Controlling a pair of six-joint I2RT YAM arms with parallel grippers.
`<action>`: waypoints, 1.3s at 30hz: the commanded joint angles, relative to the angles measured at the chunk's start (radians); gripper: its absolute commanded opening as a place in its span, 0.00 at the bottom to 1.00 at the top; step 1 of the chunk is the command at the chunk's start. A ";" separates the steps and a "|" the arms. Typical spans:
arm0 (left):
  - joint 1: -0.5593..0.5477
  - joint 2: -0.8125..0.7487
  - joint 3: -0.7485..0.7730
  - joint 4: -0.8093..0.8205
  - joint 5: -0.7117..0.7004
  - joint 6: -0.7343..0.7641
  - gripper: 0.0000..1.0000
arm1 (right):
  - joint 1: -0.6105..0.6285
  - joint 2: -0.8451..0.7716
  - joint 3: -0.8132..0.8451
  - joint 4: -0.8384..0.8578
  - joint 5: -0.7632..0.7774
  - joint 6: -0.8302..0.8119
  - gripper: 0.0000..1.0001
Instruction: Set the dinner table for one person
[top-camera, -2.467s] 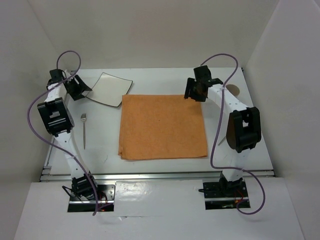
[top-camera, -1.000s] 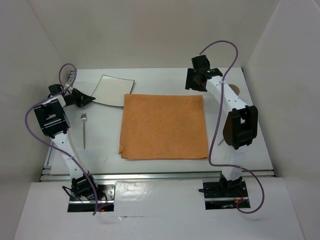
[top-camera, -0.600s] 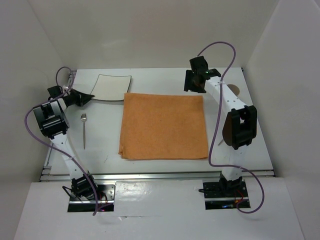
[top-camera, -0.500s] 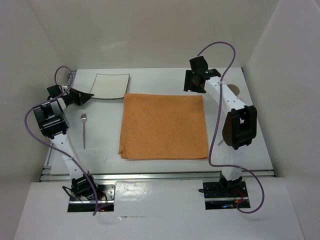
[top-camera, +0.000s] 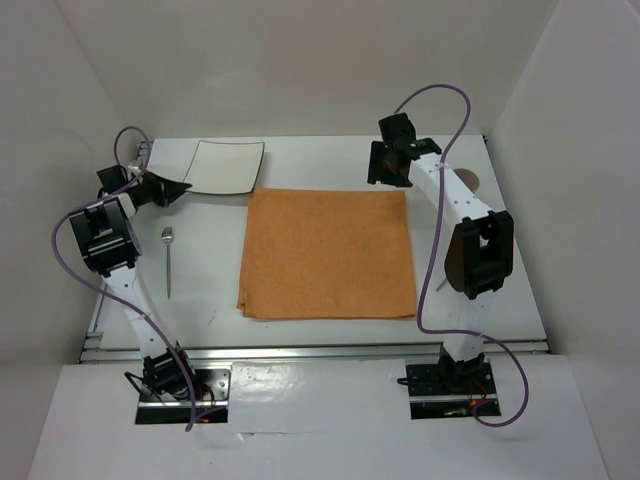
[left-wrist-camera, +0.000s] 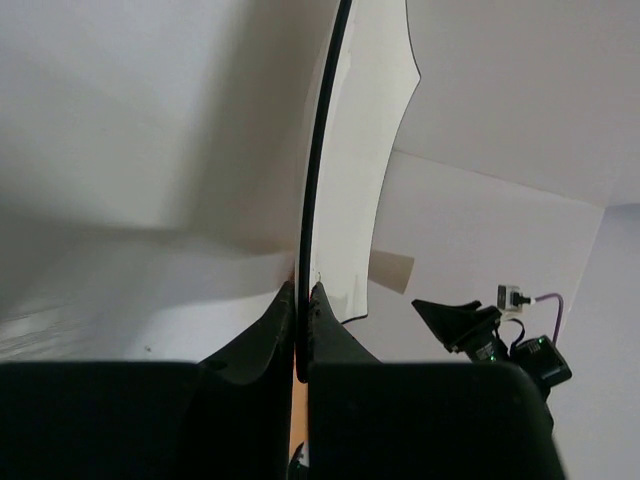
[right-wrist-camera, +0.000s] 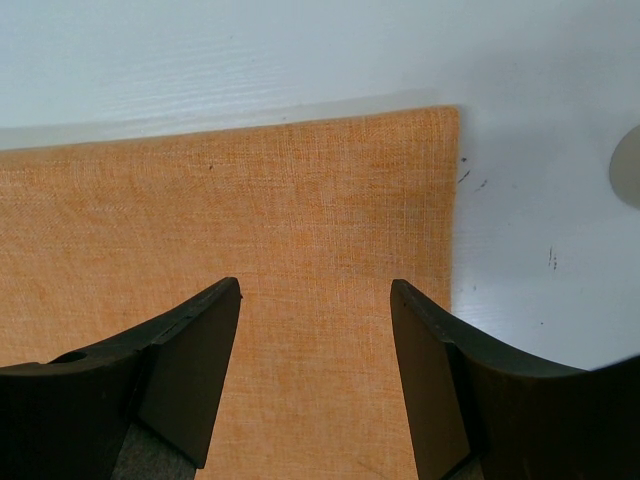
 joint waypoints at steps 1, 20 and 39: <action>-0.020 -0.113 0.039 0.138 0.243 -0.029 0.00 | 0.009 0.003 0.001 -0.010 0.008 -0.013 0.70; -0.268 -0.102 0.375 -0.803 0.384 0.833 0.00 | 0.009 -0.109 -0.116 0.010 0.006 -0.003 0.70; -0.637 -0.110 0.323 -1.475 0.192 1.491 0.00 | 0.009 -0.552 -0.493 -0.064 -0.080 0.097 0.70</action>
